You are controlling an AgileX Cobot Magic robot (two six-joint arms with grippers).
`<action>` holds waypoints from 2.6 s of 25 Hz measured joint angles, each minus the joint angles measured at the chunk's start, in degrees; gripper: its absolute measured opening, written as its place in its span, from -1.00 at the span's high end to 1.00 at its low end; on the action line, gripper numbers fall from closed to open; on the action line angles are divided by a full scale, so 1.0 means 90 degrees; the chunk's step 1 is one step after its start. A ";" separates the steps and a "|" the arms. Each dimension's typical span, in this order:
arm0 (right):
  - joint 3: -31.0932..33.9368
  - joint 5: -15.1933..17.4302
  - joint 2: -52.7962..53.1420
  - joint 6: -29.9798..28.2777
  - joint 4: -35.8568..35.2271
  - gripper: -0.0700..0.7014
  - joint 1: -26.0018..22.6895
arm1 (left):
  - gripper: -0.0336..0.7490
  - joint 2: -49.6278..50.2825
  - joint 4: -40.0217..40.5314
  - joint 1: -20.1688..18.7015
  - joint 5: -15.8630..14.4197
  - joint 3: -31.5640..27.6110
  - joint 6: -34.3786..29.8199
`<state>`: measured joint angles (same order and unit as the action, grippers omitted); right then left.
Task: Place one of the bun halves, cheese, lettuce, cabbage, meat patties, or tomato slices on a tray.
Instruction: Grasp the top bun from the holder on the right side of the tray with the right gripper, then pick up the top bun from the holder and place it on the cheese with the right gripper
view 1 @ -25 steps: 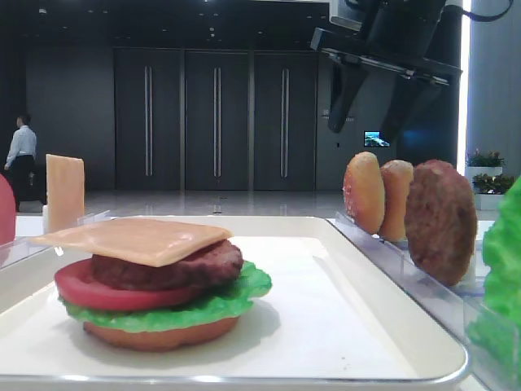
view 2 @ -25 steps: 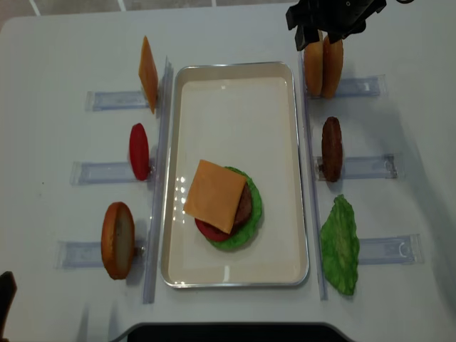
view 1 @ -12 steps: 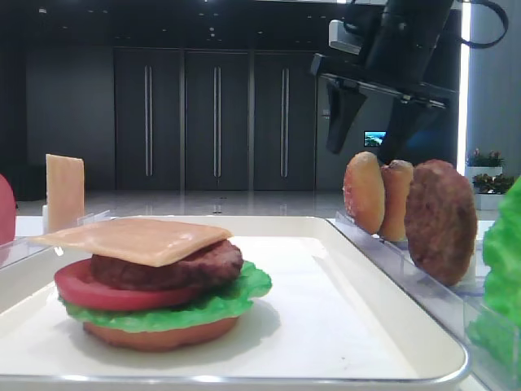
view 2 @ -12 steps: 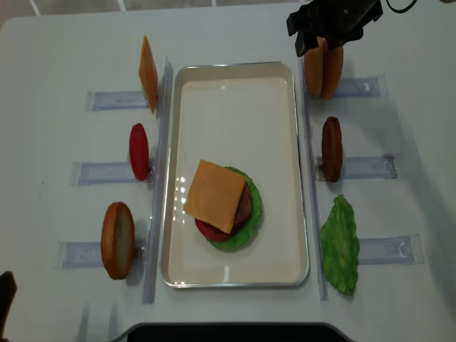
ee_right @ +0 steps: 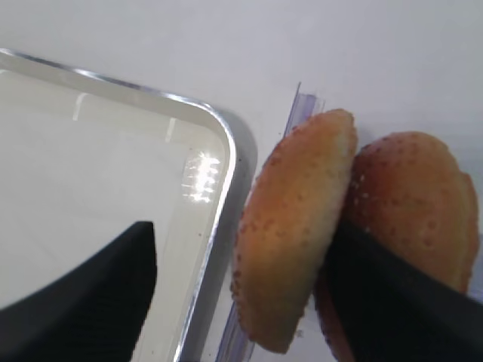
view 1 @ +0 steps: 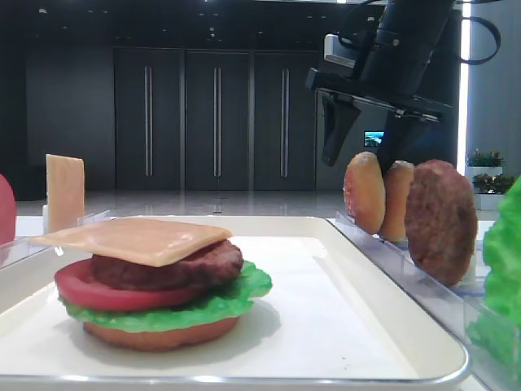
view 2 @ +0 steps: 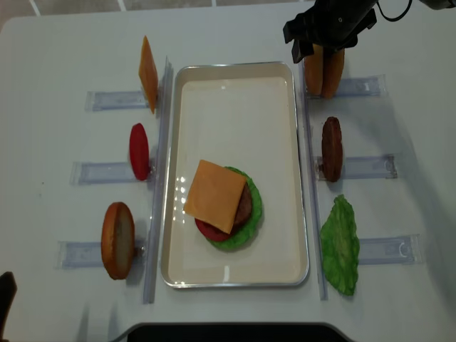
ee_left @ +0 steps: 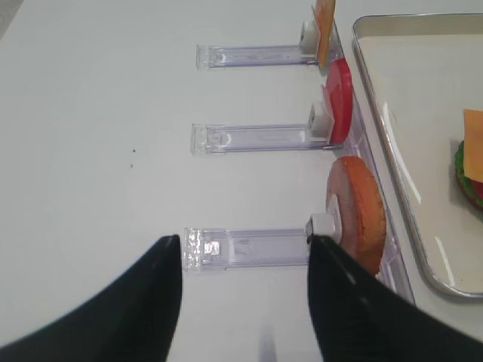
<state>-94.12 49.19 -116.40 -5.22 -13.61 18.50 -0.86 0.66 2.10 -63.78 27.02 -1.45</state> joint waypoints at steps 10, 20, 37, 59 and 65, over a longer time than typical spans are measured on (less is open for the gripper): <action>-0.0019 -0.0101 -0.0101 -0.0014 -0.0019 -0.38 0.0000 | -0.13 0.0000 0.0000 0.0000 0.0000 0.0000 -0.0007; -0.0019 -0.0087 -0.0101 -0.0007 0.0058 0.18 -0.0019 | -0.13 0.0000 0.0000 0.0000 0.0000 0.0000 -0.0012; -0.0019 0.0428 0.0325 0.0215 0.0057 0.24 0.0035 | -0.13 0.0000 0.0000 0.0000 0.0000 0.0000 -0.0012; -0.0004 0.2237 0.1809 0.0580 -0.0195 0.25 0.0189 | -0.13 0.0000 0.0000 0.0000 0.0000 0.0000 -0.0014; 0.0704 0.2278 0.2804 0.0580 -0.0503 0.25 0.0189 | -0.13 0.0000 0.0000 0.0000 0.0000 0.0000 -0.0014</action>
<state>-87.78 69.69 -91.16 0.00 -18.13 20.20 -0.86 0.66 2.10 -63.78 27.02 -1.58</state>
